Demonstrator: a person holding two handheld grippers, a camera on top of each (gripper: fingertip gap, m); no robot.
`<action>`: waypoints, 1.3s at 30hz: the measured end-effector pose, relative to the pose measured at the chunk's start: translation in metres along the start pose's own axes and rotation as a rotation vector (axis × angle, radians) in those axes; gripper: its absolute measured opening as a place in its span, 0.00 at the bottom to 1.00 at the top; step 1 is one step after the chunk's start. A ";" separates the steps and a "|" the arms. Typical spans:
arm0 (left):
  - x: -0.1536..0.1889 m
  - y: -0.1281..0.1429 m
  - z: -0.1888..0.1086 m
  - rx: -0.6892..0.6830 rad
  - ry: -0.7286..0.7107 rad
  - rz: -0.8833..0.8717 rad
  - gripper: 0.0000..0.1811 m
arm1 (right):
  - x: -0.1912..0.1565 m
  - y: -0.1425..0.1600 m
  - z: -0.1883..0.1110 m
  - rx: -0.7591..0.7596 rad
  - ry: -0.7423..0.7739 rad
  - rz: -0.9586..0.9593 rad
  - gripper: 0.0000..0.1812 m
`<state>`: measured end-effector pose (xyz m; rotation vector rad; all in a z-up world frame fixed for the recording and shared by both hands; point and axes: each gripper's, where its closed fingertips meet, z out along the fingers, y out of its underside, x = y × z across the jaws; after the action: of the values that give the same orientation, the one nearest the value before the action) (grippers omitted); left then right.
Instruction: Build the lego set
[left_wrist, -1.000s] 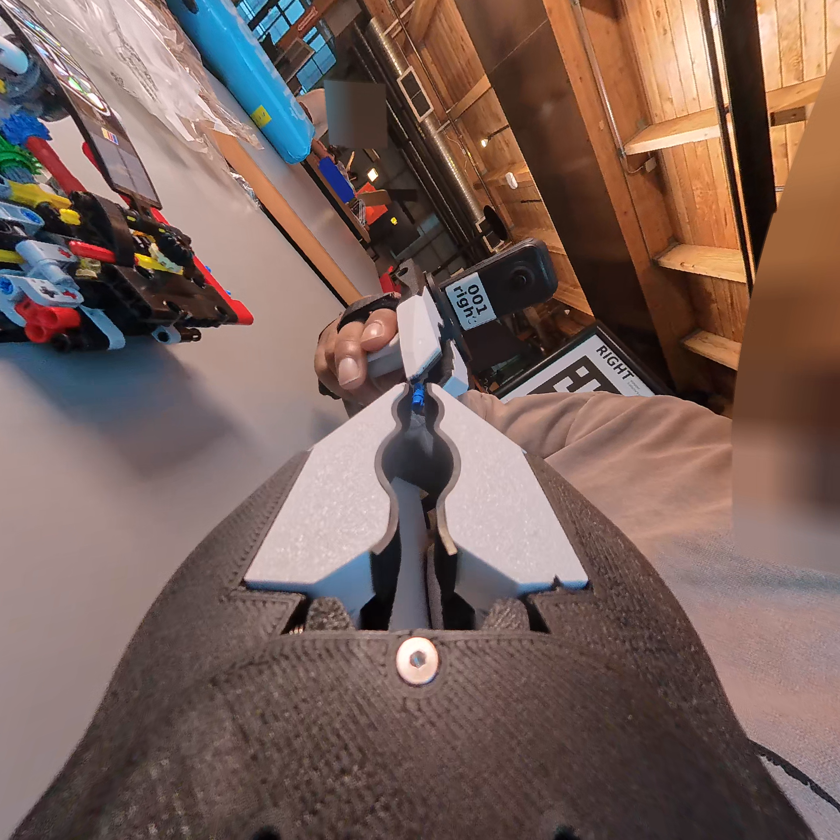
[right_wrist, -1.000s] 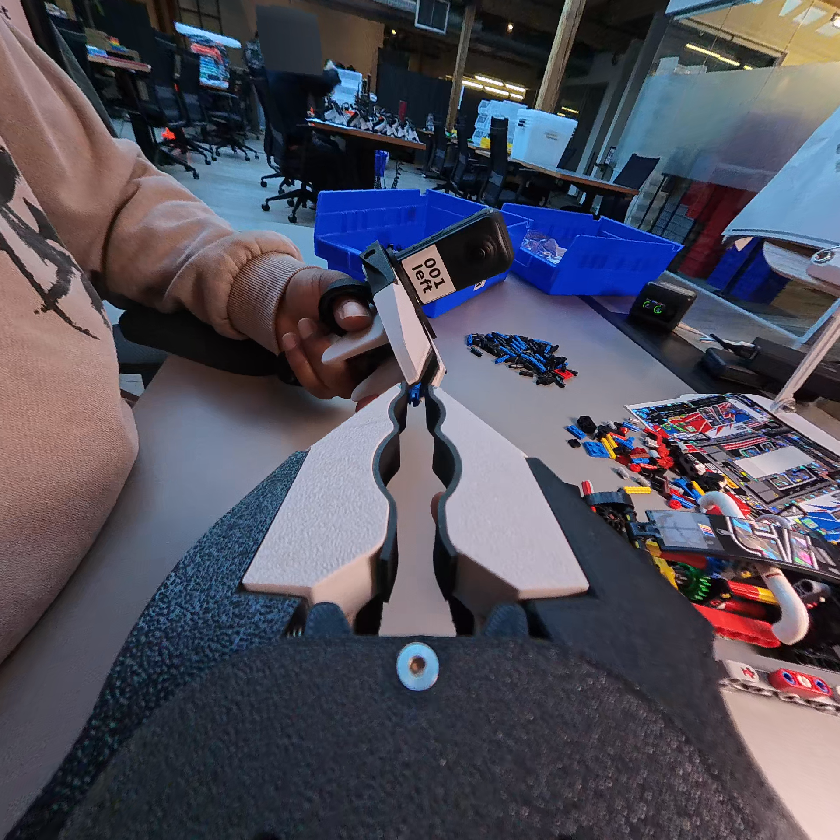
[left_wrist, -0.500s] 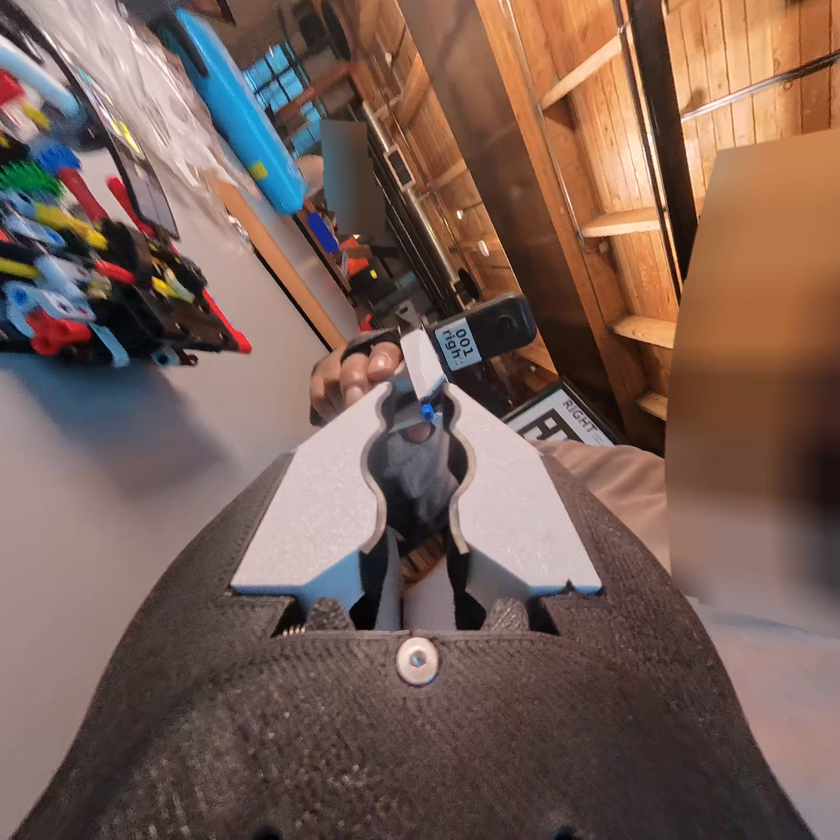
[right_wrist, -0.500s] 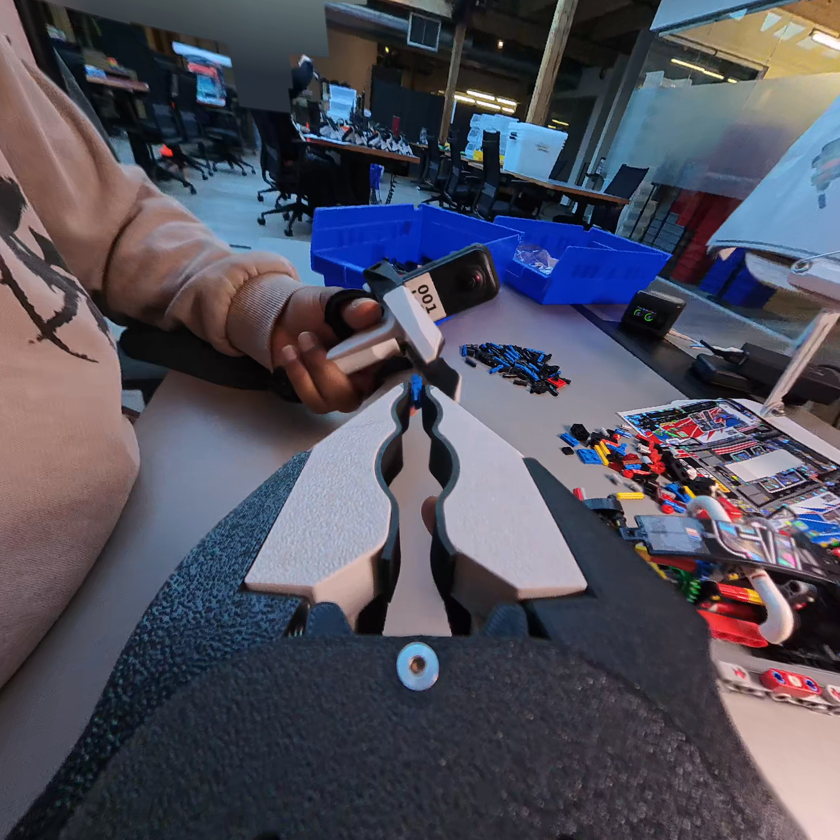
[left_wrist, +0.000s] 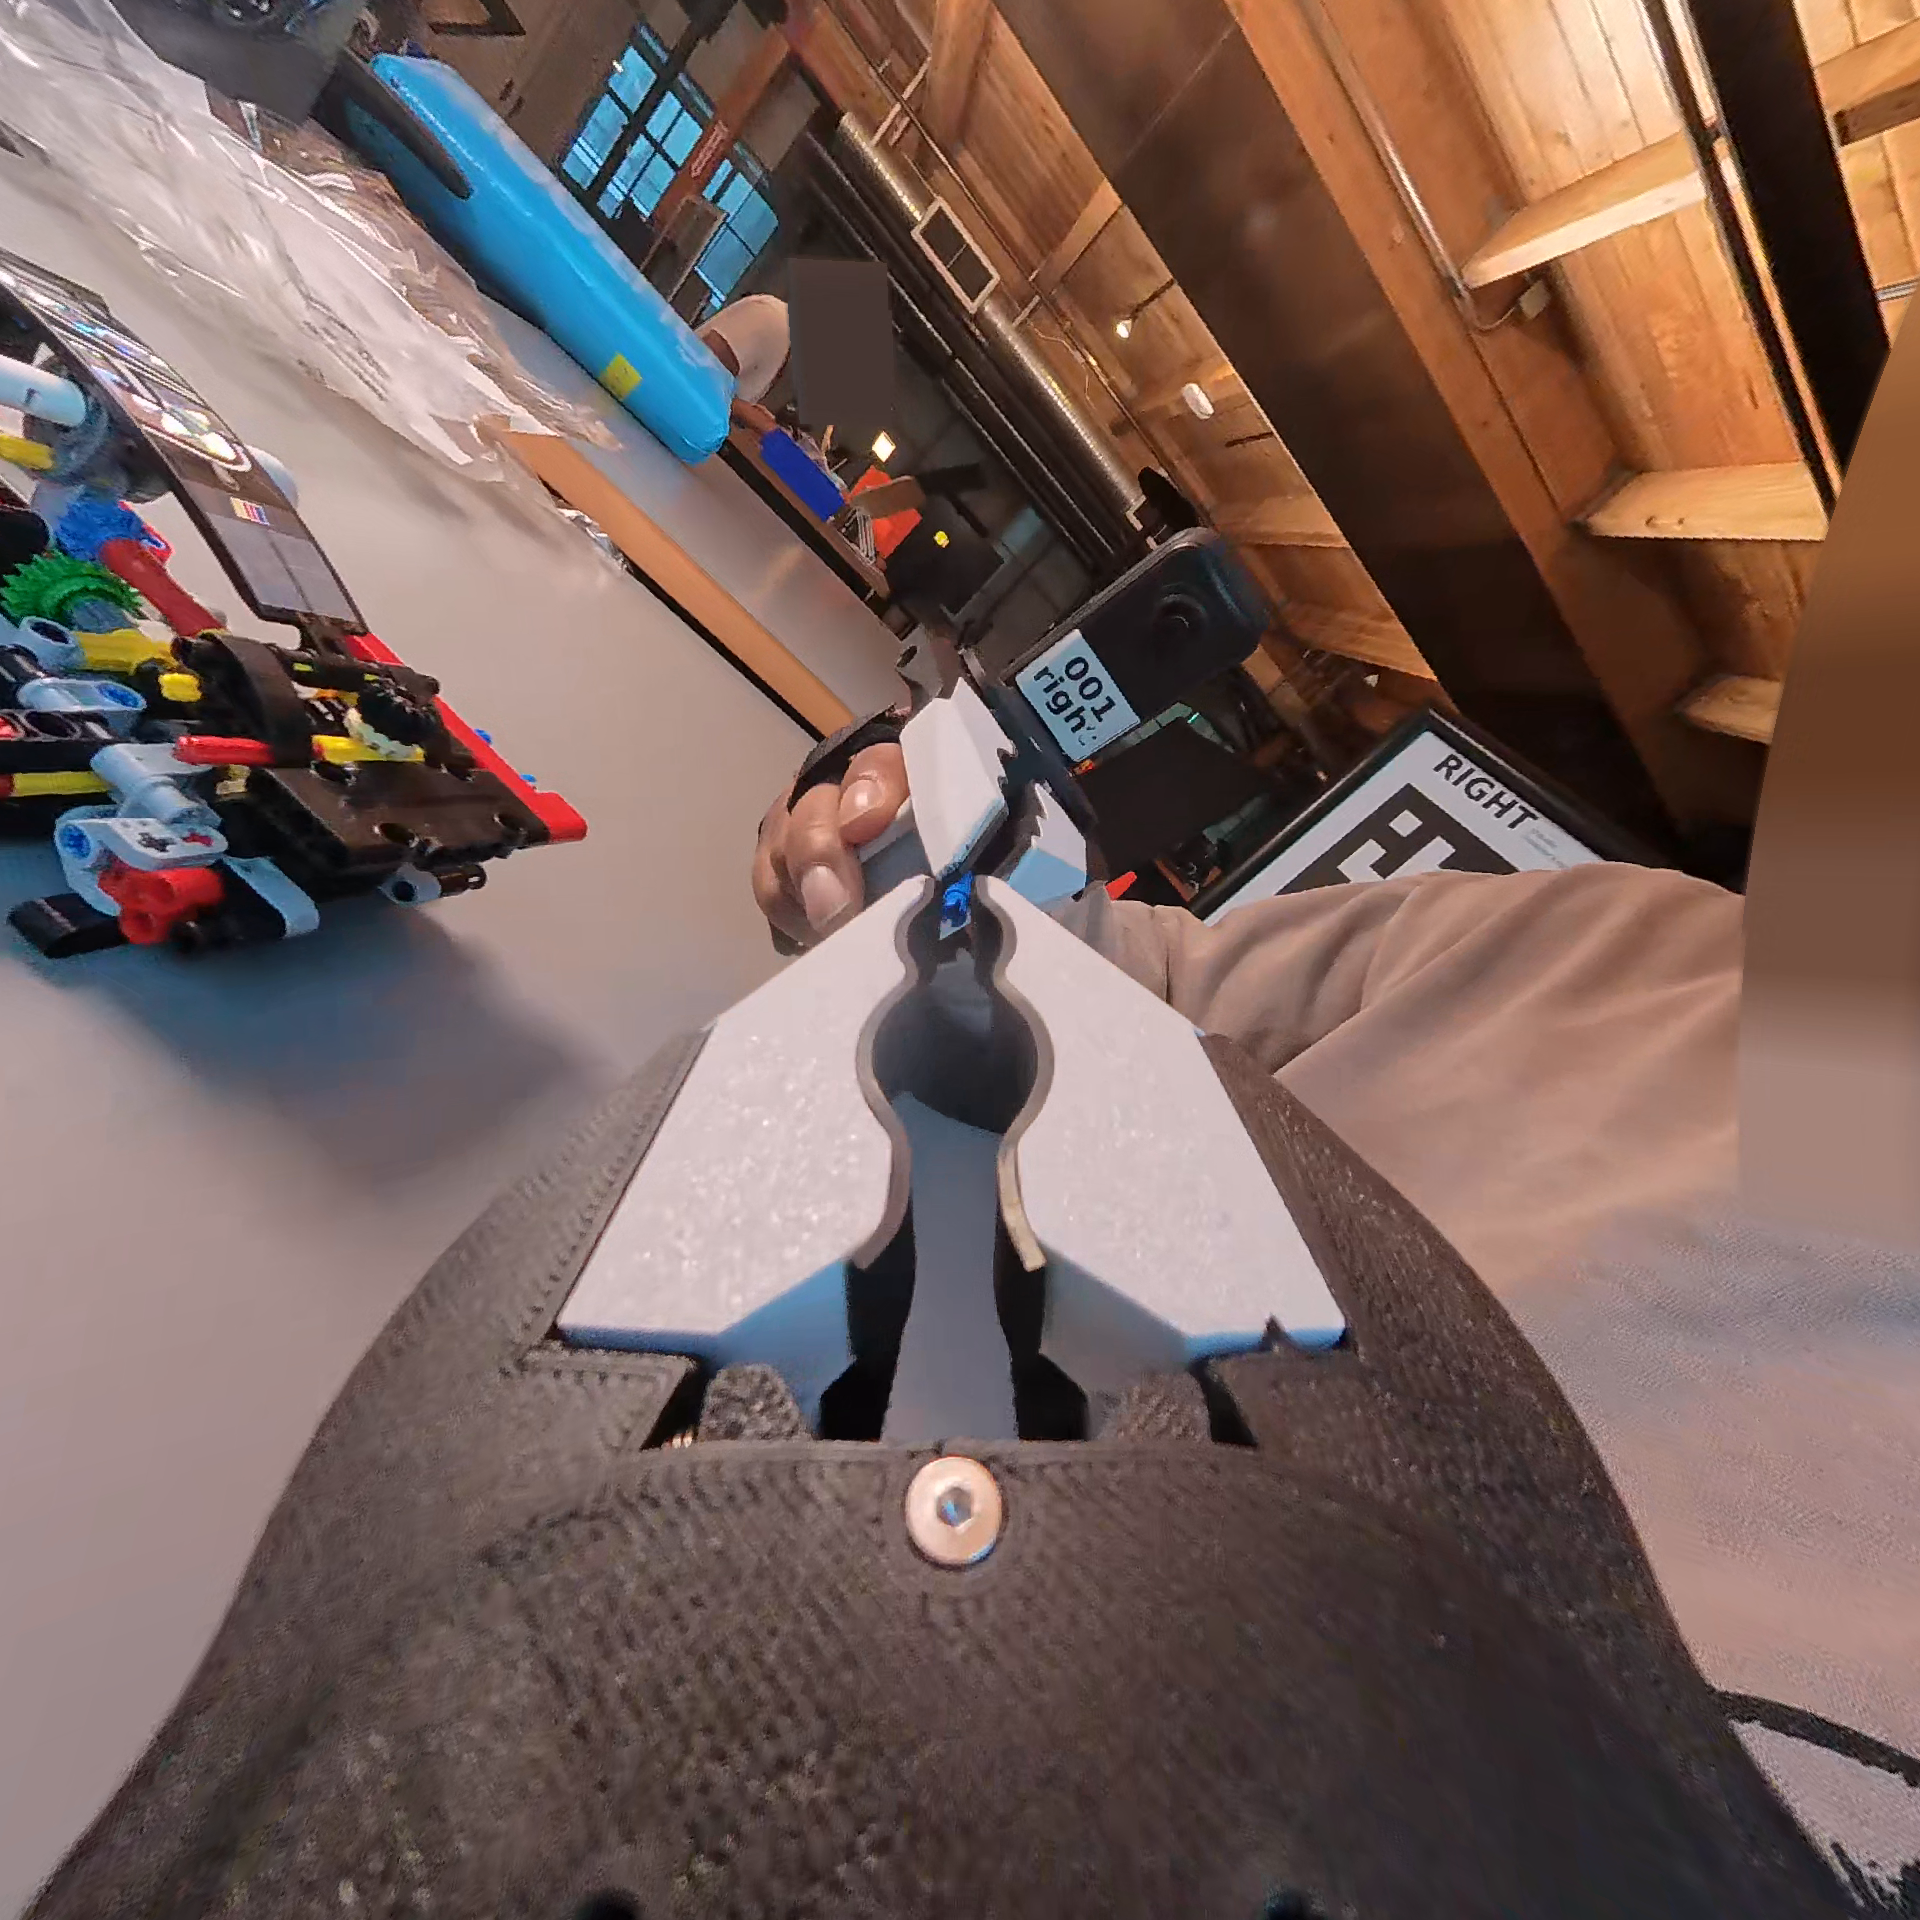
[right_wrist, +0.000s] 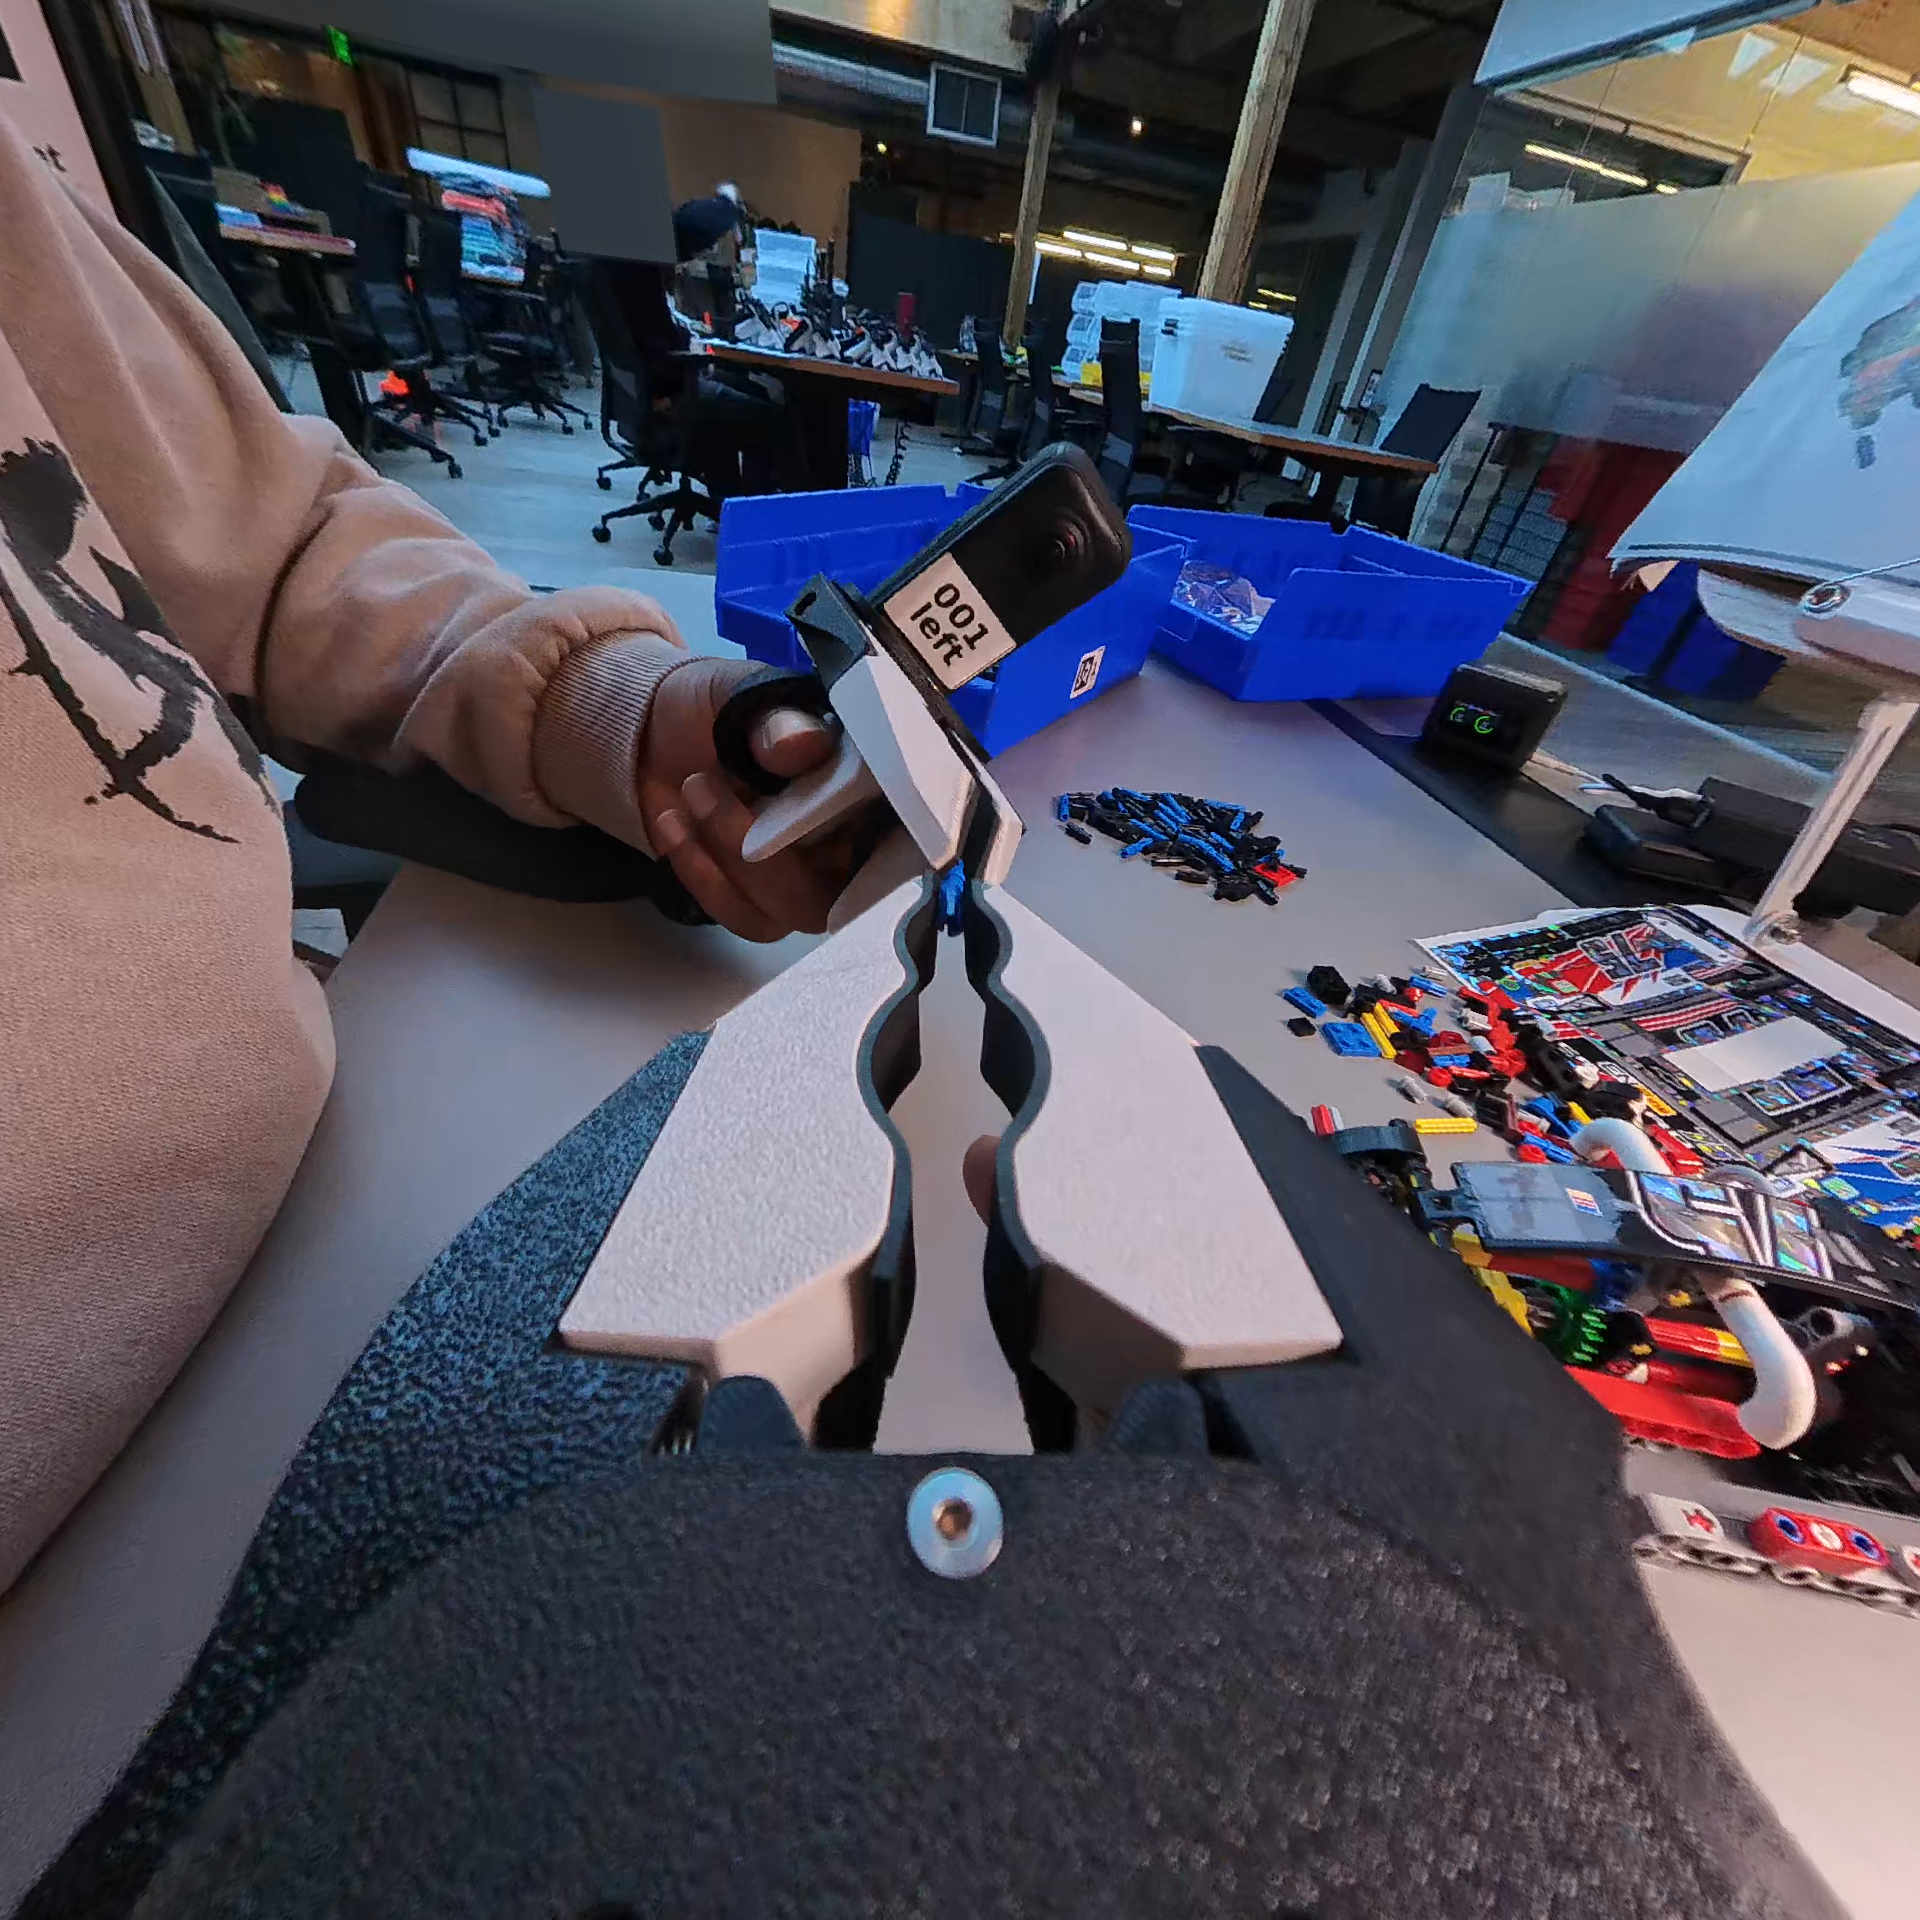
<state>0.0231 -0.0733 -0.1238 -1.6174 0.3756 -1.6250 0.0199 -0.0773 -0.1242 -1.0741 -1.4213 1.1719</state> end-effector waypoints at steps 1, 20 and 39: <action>0.000 -0.001 0.000 0.001 0.001 -0.004 0.01 | 0.000 0.000 0.000 0.003 0.004 -0.004 0.01; 0.001 -0.002 0.002 0.016 0.025 -0.069 0.01 | 0.001 0.001 0.003 -0.010 0.055 -0.109 0.01; -0.124 -0.011 0.008 -0.557 -0.729 1.281 0.21 | 0.088 0.104 -0.070 -0.540 0.284 0.098 0.01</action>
<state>0.0108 0.0232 -0.2022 -1.6053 1.1962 0.0551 0.0817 0.0340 -0.2093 -1.6270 -1.5037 0.6695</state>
